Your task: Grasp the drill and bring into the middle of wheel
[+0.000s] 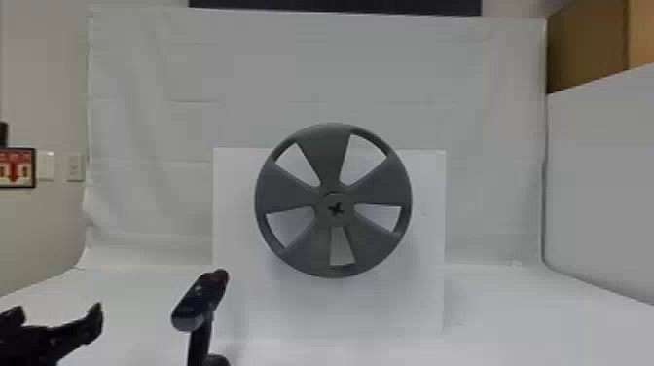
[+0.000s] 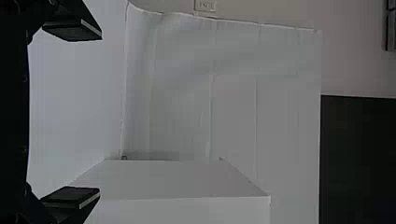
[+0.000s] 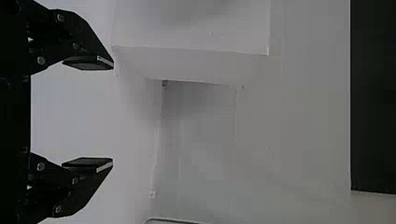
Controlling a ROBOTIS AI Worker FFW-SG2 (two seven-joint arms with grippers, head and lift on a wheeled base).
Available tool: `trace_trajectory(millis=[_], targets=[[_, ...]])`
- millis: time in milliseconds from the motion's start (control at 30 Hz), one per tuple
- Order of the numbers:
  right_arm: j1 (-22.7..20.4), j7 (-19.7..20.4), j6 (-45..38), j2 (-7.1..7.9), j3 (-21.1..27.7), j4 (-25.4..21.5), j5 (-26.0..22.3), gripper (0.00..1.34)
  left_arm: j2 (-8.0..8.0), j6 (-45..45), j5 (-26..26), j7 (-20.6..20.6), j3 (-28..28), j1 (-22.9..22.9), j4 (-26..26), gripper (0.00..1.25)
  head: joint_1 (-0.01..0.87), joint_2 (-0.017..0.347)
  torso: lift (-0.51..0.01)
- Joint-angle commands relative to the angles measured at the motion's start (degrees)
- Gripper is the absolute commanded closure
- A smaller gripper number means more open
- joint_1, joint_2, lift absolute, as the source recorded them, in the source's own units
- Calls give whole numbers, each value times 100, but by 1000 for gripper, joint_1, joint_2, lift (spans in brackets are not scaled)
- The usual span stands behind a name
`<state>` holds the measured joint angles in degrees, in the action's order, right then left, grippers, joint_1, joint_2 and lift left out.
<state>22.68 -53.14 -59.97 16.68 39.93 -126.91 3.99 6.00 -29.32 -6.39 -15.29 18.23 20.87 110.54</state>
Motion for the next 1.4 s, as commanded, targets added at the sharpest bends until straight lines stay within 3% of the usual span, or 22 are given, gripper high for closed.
trace_trajectory(millis=[0, 100, 233, 467, 1000, 1367], targets=[[-18, 14, 73, -25, -29, 0, -109, 521, -20, -65, -319, 0, 49, -39, 2, 108, 0, 0, -406], [-18, 40, 161, -43, -73, 0, -101, 521, -46, -250, -399, 0, 40, -39, 11, 108, 0, 0, -406], [-18, 102, 213, -78, -108, -9, -101, 521, -81, -373, -56, 0, -48, -92, 126, 108, 0, 0, -406], [-27, 243, 372, -139, -38, -62, -101, 521, -213, -382, -153, 167, 40, -276, 240, 108, 0, 0, -406], [114, 243, 178, -60, -179, -53, -30, 521, -248, -434, -91, 272, 40, -417, 591, 108, 0, 0, -406], [-36, 234, -156, 283, -126, -53, -215, 521, -240, -953, 375, 580, -435, -479, 1207, 108, 0, 0, -406]])
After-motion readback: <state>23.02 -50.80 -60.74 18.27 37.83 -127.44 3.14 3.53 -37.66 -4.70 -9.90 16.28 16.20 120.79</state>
